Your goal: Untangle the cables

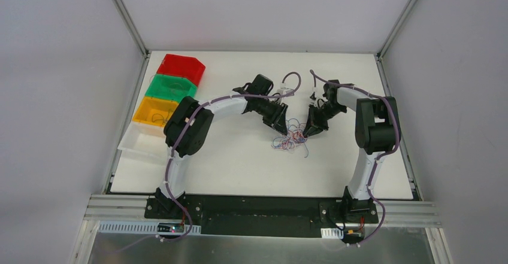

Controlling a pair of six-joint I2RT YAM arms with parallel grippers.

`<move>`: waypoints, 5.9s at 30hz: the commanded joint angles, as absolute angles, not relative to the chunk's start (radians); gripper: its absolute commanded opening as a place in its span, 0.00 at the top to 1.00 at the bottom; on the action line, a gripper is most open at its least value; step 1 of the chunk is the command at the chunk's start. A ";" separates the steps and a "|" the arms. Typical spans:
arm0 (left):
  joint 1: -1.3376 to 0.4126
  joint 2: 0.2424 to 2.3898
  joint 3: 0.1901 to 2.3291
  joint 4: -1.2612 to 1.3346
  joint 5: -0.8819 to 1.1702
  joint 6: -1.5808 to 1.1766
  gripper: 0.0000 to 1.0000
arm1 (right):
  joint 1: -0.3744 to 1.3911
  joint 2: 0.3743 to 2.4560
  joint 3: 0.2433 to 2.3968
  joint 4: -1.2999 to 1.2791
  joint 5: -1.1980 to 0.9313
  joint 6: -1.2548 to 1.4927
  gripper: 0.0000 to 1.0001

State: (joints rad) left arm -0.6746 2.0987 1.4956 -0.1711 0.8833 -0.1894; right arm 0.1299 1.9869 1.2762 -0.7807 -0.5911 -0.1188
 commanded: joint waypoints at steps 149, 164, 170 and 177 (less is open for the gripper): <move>0.212 1.566 2.256 -0.050 0.998 -0.800 1.00 | 0.004 1.905 1.277 -0.898 -0.328 -0.247 1.00; -0.299 1.337 1.335 -0.620 0.852 0.205 0.33 | 0.037 1.695 1.288 -0.872 -0.689 -0.188 1.00; -0.532 1.526 1.361 -0.467 0.834 0.013 0.28 | 0.115 1.672 1.319 -0.868 -0.689 -0.149 1.00; -0.646 1.703 1.438 -0.272 0.788 -0.224 0.30 | 0.176 1.660 1.316 -0.862 -0.667 -0.128 1.00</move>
State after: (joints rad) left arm -0.6155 1.6493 1.3537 -0.4095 0.8261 -0.0917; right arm 0.1593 1.7100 1.2812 -0.8593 -0.6449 -0.1520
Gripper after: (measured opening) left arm 0.709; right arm 0.022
